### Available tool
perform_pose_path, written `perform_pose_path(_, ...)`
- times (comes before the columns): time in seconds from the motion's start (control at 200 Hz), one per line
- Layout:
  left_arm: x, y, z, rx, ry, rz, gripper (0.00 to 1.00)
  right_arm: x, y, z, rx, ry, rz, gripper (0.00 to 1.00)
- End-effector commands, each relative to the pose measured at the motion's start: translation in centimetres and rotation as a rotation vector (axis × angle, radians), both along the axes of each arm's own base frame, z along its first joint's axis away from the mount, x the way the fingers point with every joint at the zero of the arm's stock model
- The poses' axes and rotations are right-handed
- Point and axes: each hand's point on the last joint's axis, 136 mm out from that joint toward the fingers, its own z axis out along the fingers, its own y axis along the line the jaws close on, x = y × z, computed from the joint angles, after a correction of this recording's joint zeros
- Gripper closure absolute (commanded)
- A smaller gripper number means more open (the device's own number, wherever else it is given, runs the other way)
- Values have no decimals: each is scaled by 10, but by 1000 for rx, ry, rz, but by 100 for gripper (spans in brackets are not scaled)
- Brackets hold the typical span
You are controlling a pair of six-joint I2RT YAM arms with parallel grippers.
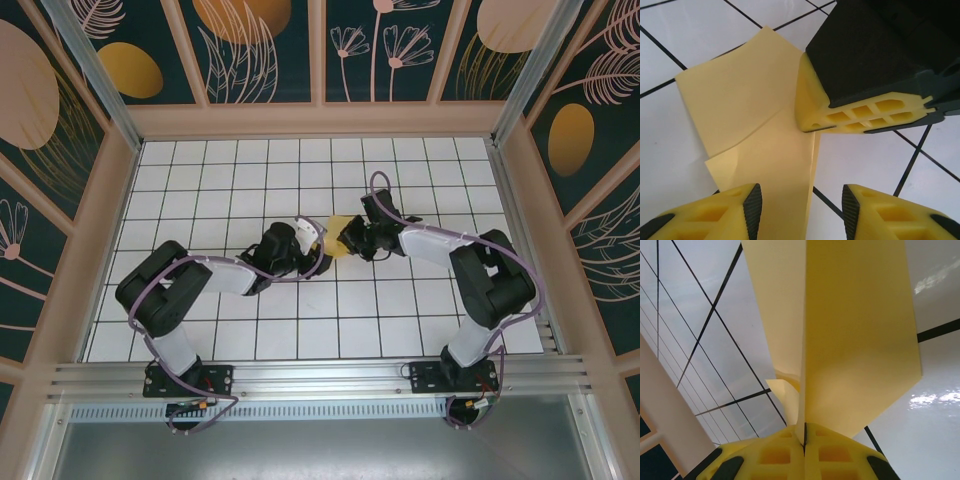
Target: Fold a paper plane with a square sheet of paper (pick it up from the middle)
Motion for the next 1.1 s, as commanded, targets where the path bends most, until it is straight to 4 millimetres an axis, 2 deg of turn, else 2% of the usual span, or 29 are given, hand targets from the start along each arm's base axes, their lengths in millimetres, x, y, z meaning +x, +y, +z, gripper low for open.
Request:
perform_pose_path(0.0,2,-12,4,-13,-52,-59,56,-1,7,1,20,47,7,100)
perform_pose_path(0.325,15,1,2,31,-131,17,73,-2,11,3,36,77,19,100)
perform_pose_path(0.821,8,0,-12,57,-113,-20,71,-2,8,8,46,92,23,99)
perform_pose_path(0.936,9,2,-14,68,-114,-12,78,-2,7,8,49,92,24,98)
perform_pose_path(1.031,9,3,-15,69,-112,-7,85,1,3,9,42,78,22,91)
perform_pose_path(1.091,7,2,-16,60,-105,-11,88,5,-2,13,49,31,10,76)
